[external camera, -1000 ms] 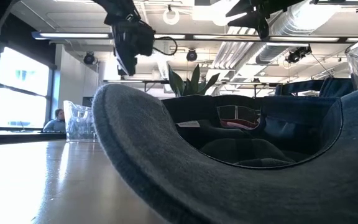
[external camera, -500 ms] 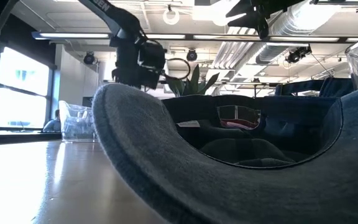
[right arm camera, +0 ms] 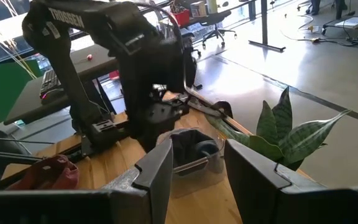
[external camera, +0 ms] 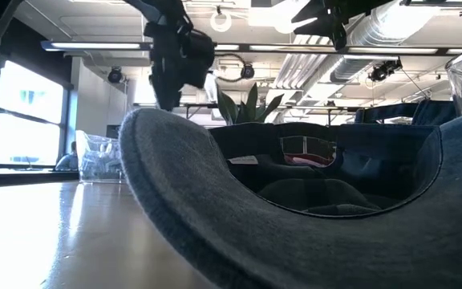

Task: Pick & Place hat
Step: Put the left blue cap into the top transparent bin, then adjust the top transparent bin

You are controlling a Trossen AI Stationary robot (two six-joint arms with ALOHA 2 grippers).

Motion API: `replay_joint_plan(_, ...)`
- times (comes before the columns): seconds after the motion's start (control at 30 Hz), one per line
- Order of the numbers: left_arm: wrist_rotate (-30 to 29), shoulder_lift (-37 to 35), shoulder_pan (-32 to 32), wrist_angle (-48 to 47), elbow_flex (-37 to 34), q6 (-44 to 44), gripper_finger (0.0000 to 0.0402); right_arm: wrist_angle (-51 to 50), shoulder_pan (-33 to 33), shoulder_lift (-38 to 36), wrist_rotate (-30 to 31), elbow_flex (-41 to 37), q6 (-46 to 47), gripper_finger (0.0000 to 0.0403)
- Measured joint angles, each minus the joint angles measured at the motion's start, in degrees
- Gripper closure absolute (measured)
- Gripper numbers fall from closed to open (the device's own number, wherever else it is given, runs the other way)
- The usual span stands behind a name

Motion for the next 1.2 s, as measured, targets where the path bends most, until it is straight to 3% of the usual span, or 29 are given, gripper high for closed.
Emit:
replay_joint_plan(0.13,-4.6,0.0,1.4,-0.2,-4.4,-0.1,0.0401,0.0,0.0,0.0,0.0,0.0,0.0,0.0261)
replay_joint_plan(0.3,-9.4,0.1,2.2,8.5,-12.3,-1.9,0.0401,-0.2,0.0,0.0,-0.3,0.0,0.0,0.0261)
replay_joint_plan(0.53,-23.4,0.1,2.4,10.3,-15.8,-2.7,0.0401,-0.4,0.0,0.0,-0.5,0.0,0.0,0.0261)
replay_joint_plan(0.63,-22.8,0.2,1.5,8.4,-12.2,-3.3,0.0401,-0.4,0.0,0.0,-0.2,0.0,0.0,0.0261)
replay_joint_plan(0.73,-18.4,-1.0,1.4,3.5,-7.2,-4.2,0.0401,-0.4,0.0,0.0,0.0,0.0,-0.4,0.0261)
replay_joint_plan(0.87,-6.4,-1.2,1.7,-2.1,-2.9,-4.4,0.0401,-0.4,0.0,0.0,0.0,0.0,0.3,0.0261)
replay_joint_plan(1.03,5.4,-1.4,1.0,-9.1,-2.8,-1.1,0.0401,-0.5,0.0,0.0,-0.1,0.0,0.5,0.0261)
replay_joint_plan(1.1,2.5,-1.2,0.6,-6.0,-4.6,-0.3,0.0401,-0.5,0.0,0.0,0.0,0.0,0.4,0.0261)
replay_joint_plan(1.2,-7.9,-1.1,-1.1,2.9,-7.2,-0.3,0.0401,-0.5,0.0,0.0,0.0,0.0,0.1,0.0261)
